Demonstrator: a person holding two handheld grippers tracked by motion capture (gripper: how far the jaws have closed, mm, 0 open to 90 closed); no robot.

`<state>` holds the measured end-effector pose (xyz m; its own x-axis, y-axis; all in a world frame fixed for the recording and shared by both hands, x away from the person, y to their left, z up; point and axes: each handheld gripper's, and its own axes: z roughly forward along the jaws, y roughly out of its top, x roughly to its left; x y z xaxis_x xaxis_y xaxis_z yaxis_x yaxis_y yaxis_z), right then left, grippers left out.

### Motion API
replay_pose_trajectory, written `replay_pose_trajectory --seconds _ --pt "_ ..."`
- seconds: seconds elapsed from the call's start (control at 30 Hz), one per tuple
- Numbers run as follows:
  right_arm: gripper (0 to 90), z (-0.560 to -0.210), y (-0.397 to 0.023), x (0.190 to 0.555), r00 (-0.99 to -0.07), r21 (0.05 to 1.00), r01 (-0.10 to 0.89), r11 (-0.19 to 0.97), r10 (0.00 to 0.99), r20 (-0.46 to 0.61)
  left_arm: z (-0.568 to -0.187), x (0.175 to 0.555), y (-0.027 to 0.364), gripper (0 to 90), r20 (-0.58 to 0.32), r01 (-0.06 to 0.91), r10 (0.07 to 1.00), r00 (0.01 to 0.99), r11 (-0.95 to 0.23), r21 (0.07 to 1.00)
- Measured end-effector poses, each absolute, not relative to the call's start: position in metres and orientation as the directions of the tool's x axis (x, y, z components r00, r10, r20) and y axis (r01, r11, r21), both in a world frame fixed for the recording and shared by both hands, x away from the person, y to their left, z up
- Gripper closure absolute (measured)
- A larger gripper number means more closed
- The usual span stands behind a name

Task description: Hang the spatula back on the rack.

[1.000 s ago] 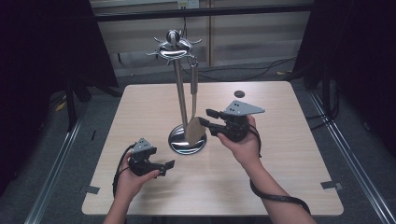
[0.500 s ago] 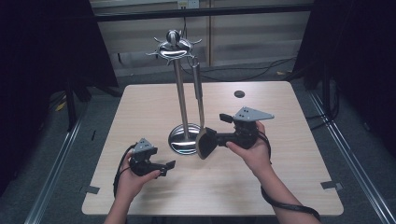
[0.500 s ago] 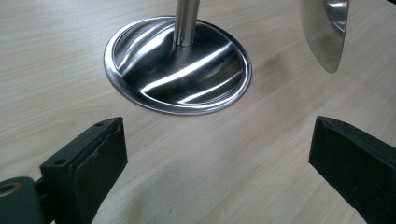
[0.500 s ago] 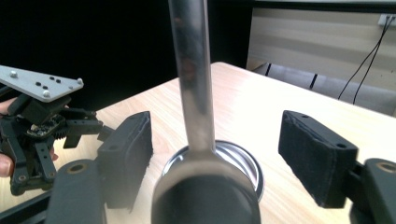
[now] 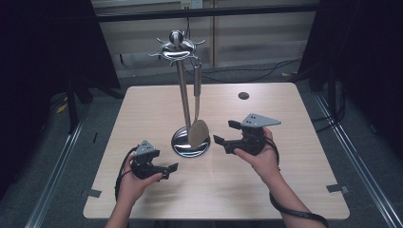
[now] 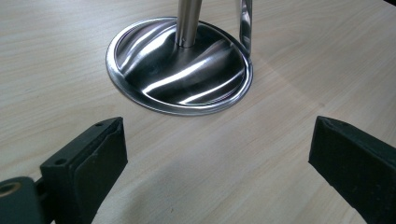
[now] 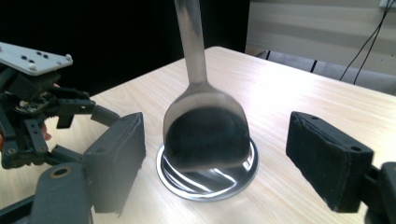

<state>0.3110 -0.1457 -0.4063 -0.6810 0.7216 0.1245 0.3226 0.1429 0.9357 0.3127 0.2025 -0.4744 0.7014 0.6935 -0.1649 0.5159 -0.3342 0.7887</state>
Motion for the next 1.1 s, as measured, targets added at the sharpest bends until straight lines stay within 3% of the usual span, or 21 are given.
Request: replay_pose_trajectory --seconds 1.1 --pt "15.5 -0.444 -0.196 0.289 -0.605 0.912 0.382 0.149 0.786 0.125 -0.477 0.312 0.199 4.1 -0.164 0.519 0.689 0.706 -0.346 0.781"
